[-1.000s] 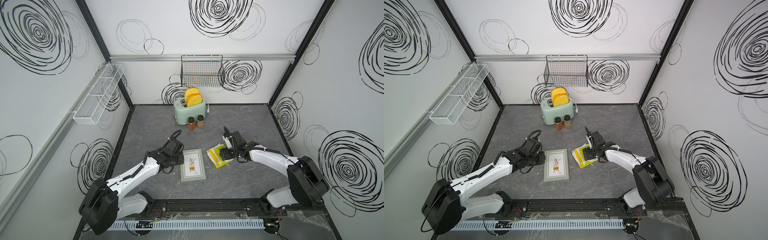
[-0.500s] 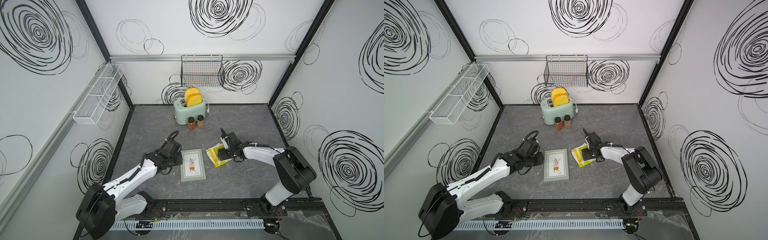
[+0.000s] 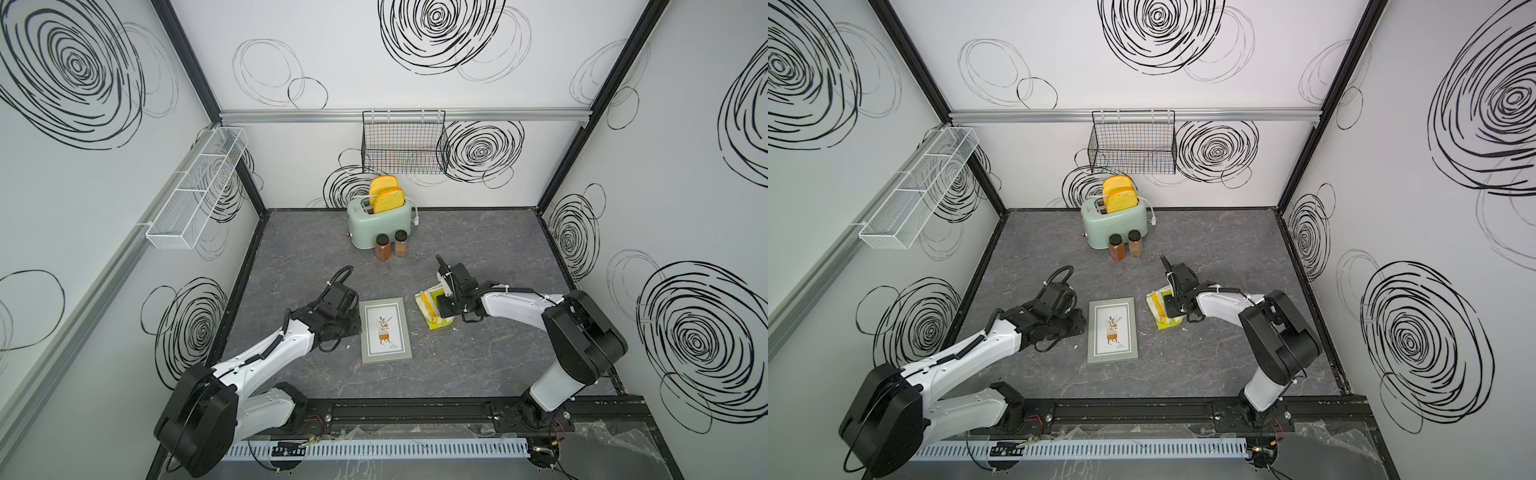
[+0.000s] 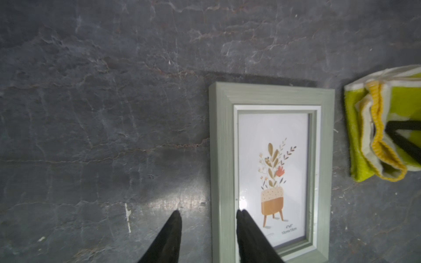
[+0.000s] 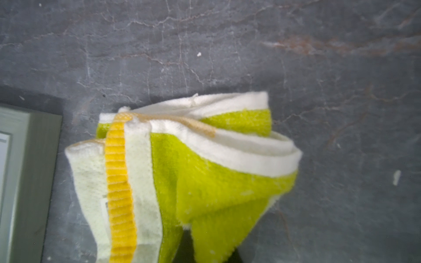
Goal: Wipe the picture frame with a cloth
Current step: Pick up the cleaning item at the center of the board, then wipe the dirt from the picture frame.
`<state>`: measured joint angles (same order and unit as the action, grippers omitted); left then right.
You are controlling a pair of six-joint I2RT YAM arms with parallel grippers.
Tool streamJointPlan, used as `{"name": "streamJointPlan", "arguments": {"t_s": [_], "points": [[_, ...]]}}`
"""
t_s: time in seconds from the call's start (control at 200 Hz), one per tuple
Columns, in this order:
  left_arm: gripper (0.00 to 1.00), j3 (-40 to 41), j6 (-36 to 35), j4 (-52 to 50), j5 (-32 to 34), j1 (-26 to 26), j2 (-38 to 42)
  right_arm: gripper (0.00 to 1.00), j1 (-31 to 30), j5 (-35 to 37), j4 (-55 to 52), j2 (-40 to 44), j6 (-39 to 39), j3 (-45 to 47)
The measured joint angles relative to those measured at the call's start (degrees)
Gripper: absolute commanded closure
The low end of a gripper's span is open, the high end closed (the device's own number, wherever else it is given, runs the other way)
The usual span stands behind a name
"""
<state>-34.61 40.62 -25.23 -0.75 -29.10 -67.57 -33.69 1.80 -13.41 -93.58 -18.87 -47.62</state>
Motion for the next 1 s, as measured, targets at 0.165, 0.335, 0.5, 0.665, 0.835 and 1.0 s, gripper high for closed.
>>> {"name": "streamJointPlan", "arguments": {"t_s": [0.165,0.335,0.5,0.665,0.835,1.0], "points": [[0.52,0.35,-0.13,0.13,-0.5,-0.48,-1.97,1.0,0.02,1.27,-4.44,3.69,-0.09,0.24],[0.51,0.33,-0.13,1.03,-0.94,-2.54,-2.73,1.0,0.02,1.62,-7.08,5.42,0.31,-2.25],[0.51,0.2,-0.11,2.03,-0.87,-5.88,-5.79,1.0,0.02,0.92,-7.17,5.81,0.26,-3.34],[0.53,0.2,-0.11,2.12,0.0,-8.79,-7.89,1.0,0.02,-0.42,-7.34,6.88,0.31,-4.79],[0.64,0.22,0.15,2.73,1.14,-9.66,-8.9,1.0,0.02,-4.7,-6.62,8.41,0.46,-7.63],[0.71,0.33,0.52,3.69,1.86,-9.88,-8.9,1.0,-0.39,-12.98,-3.17,8.87,-0.33,-9.77]]}}
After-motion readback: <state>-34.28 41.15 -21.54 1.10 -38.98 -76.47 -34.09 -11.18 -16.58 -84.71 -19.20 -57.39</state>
